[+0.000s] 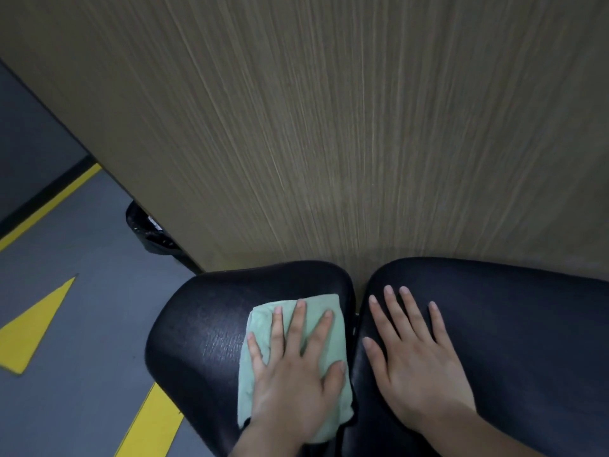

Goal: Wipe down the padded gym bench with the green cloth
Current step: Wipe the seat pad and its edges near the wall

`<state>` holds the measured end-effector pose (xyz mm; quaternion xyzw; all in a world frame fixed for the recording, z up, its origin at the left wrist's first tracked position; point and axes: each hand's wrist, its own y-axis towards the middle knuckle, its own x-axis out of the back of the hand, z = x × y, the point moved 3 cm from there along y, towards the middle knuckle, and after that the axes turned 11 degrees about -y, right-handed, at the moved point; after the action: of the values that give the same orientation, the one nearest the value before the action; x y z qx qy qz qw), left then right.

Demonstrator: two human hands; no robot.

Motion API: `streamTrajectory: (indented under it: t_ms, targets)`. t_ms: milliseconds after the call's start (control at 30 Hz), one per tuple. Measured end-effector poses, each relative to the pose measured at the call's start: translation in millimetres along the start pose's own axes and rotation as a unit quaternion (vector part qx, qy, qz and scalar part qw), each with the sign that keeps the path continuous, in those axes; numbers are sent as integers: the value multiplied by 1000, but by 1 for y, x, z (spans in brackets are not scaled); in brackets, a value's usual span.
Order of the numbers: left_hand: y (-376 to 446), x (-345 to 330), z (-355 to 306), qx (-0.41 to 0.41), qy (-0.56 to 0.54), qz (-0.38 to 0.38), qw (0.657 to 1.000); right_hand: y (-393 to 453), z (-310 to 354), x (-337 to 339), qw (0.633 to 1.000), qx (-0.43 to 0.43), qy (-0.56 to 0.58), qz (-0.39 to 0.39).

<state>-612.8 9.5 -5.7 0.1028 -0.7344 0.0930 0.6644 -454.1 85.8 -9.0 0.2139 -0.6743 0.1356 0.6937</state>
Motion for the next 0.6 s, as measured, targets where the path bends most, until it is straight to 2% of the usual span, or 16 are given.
streamTrajectory:
  t_ms: [267, 400, 467, 500, 567, 600]
  targets:
    - [77, 6, -4, 48, -22, -44, 998, 4, 0, 0, 1000, -2, 16, -14]
    - [73, 15, -8, 65, -50, 34, 996, 4, -1, 0, 1000, -3, 19, -21]
    - [62, 24, -9, 55, -55, 49, 996, 4, 0, 0, 1000, -4, 25, -19]
    - [56, 27, -6, 62, -64, 85, 992, 5, 0, 0, 1000, -3, 24, -20]
    - [56, 32, -5, 84, -22, 144, 986, 5, 0, -2, 999, -3, 22, -26]
    - [61, 33, -6, 91, -3, 138, 986, 5, 0, -2, 999, -2, 23, -31]
